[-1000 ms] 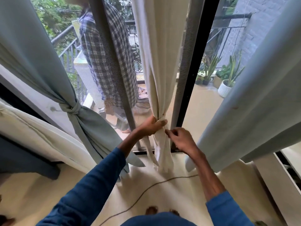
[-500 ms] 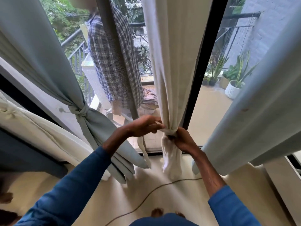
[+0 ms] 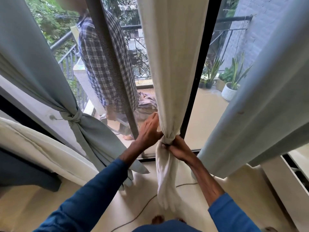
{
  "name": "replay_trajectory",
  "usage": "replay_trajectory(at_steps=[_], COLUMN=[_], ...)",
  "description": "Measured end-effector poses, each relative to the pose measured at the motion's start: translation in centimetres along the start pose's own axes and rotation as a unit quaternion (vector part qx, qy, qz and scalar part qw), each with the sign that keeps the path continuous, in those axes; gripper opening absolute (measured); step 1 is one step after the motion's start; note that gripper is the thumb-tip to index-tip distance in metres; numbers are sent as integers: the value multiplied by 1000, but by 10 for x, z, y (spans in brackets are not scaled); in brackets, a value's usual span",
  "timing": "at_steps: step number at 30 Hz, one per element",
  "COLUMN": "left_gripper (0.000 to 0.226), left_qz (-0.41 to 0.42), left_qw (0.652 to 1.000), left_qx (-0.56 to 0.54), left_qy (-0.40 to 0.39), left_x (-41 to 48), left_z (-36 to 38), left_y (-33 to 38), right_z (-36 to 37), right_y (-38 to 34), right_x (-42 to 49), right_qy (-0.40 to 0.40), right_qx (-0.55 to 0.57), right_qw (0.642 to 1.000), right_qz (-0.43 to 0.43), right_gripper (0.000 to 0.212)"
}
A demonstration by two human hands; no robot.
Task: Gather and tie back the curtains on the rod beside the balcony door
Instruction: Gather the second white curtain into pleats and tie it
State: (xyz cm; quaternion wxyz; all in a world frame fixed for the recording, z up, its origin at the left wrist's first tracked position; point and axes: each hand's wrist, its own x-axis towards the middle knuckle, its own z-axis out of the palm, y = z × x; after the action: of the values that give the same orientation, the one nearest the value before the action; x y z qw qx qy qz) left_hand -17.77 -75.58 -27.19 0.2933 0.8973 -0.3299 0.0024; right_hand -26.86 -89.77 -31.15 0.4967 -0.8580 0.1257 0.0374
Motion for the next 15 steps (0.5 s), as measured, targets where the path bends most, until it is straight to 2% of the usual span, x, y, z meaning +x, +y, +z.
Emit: replay_trajectory(at_steps=[2, 3, 5, 7, 9, 11, 13, 15], left_gripper=[40, 42, 49, 47, 42, 28, 26, 33], left_qz=[-39, -41, -44, -51, -67, -87, -99, -104], left_qw=[993, 987, 973, 953, 926, 912, 910, 920], left_qx=[-99, -131, -184, -253, -335, -383, -393, -371], left_qy=[-56, -84, -131, -161, -162, -120, -85, -73], left_x=[0, -2, -9, -17, -22, -26, -28, -27], left_z=[0, 0, 0, -1, 0, 2, 2, -3], left_y=[3, 6, 9, 12, 17, 26, 28, 25], right_z=[-1, -1, -3, -3, -2, -1, -8, -26], right_y=[-2, -4, 0, 3, 1, 1, 3, 1], right_x=[-1, -1, 0, -2, -7, -12, -14, -18], right_qy=[-11, -13, -4, -3, 4, -17, -92, -117], right_qx=[13, 15, 30, 65, 95, 137, 265, 413], right_qw=[1000, 1000, 1000, 998, 995, 990, 960, 903], right_qz=[20, 22, -1, -18, -21, -5, -13, -12], right_gripper=[14, 14, 41, 46, 33, 22, 30, 40])
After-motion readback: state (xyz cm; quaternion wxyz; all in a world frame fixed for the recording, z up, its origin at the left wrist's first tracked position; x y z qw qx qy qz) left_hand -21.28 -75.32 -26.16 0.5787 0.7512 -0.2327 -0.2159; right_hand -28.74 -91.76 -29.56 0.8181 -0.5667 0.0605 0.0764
